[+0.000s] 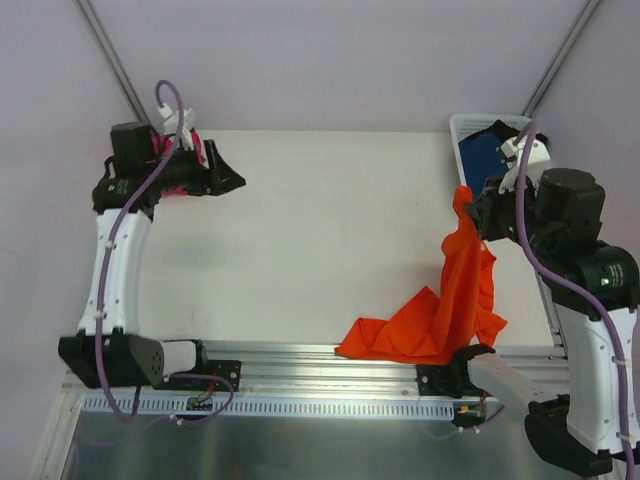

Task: Fold and stack the t-shirts
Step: Flatten the tshirt out

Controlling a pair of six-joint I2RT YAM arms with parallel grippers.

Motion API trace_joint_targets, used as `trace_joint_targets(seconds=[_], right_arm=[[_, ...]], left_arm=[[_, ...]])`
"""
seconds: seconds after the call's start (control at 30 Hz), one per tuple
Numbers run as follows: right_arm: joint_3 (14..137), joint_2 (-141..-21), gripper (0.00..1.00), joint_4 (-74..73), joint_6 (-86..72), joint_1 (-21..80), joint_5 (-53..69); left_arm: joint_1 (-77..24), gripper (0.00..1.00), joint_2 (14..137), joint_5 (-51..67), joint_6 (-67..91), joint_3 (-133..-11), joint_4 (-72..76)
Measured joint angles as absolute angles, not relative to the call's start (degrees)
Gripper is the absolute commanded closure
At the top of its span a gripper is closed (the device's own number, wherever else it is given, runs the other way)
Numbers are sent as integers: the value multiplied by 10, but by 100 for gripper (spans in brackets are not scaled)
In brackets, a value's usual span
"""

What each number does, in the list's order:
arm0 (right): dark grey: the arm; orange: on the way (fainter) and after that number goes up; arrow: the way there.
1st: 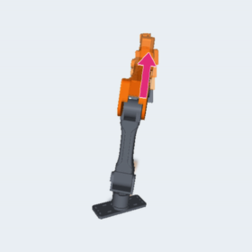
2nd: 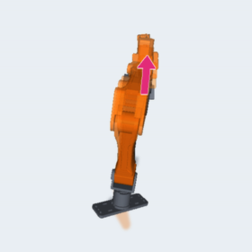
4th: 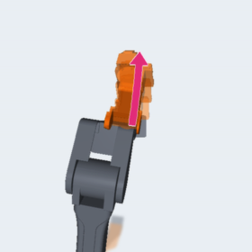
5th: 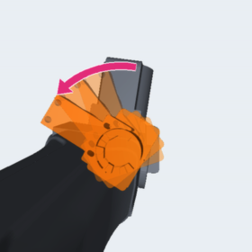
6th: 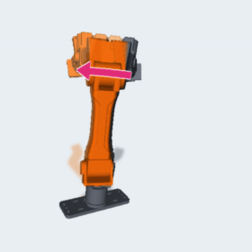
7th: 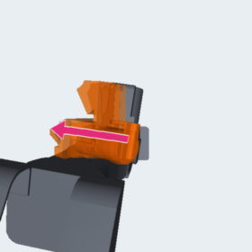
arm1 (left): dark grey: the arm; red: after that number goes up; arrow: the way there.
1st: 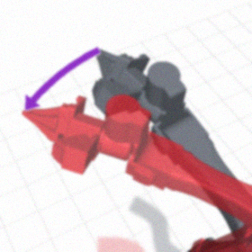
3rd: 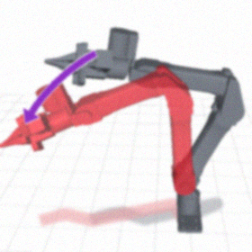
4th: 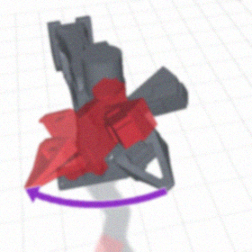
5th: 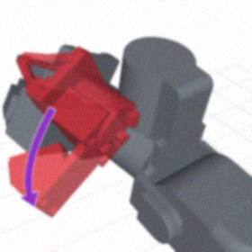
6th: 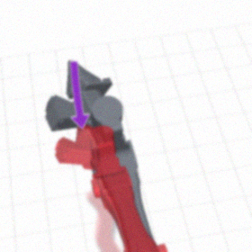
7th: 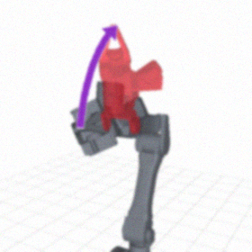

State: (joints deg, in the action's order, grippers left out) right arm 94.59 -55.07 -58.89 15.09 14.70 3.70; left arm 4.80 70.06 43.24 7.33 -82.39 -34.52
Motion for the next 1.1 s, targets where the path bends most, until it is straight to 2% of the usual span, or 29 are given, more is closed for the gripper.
trace_joint_targets(seconds=[0.1,0.27,0.33,0.47,0.53,0.73,0.93,1.0,1.1], right_arm=[[941,-576,99,-583,149,147,43],[1005,-695,99,-566,140,150,63],[1080,-778,100,-560,141,163,69],[1337,-961,99,-576,146,235,80],[1414,-1007,100,-536,148,284,86],[1421,-994,100,-490,129,399,119],[1408,-950,99,-472,120,410,128],[1353,-912,99,-447,129,402,123],[1187,-820,99,-397,154,375,110]], left_arm=[[17,24,785,450,79,-821,-364],[5,30,842,445,103,-827,-376],[25,29,841,445,116,-845,-383],[127,27,829,458,136,-886,-372],[176,27,814,451,135,-889,-367],[229,26,771,444,136,-889,-367],[237,27,732,442,144,-866,-365],[237,27,729,443,153,-861,-365],[237,29,729,446,165,-854,-362]])
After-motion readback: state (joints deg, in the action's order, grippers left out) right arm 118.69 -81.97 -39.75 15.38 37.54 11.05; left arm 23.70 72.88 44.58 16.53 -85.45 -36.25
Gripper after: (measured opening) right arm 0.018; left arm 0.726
